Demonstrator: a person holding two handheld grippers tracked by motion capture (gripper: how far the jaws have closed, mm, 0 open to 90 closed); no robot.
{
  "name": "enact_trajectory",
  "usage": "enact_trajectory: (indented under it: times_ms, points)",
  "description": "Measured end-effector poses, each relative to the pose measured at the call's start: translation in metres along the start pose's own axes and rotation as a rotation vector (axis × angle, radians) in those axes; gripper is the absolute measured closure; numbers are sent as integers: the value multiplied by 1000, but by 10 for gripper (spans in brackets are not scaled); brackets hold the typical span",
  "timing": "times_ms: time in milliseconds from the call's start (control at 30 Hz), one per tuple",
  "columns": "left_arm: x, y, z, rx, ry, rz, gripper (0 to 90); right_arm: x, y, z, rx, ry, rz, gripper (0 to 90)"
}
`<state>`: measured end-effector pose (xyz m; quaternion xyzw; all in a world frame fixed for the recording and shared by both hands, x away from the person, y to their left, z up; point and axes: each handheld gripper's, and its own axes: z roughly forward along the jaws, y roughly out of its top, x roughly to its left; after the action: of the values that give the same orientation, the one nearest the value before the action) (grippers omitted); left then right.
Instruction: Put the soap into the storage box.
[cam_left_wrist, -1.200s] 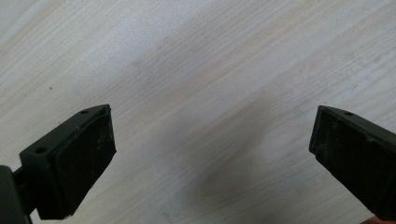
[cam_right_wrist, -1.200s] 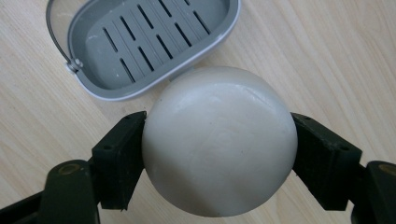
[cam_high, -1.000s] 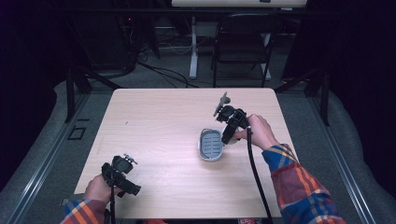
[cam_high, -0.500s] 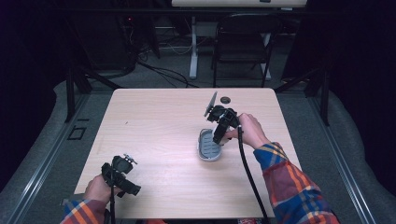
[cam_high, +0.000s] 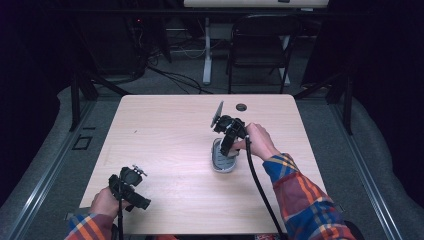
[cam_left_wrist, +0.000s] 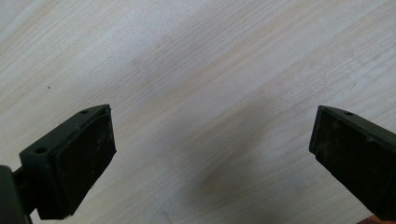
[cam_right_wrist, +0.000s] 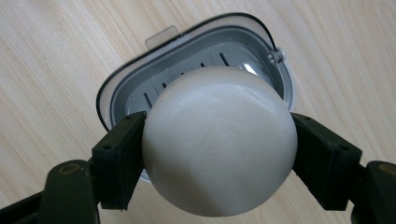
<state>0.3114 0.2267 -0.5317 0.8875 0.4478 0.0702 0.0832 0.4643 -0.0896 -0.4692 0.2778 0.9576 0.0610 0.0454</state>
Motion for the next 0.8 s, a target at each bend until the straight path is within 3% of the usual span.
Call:
enact_trajectory:
  times_ms: [400, 800]
  points:
    - [0, 0, 0, 2, 0, 3, 0, 1, 8, 19, 20, 21, 0, 240]
    - [-1, 0, 0, 1, 0, 2, 0, -1, 3, 35, 29, 27, 8, 240]
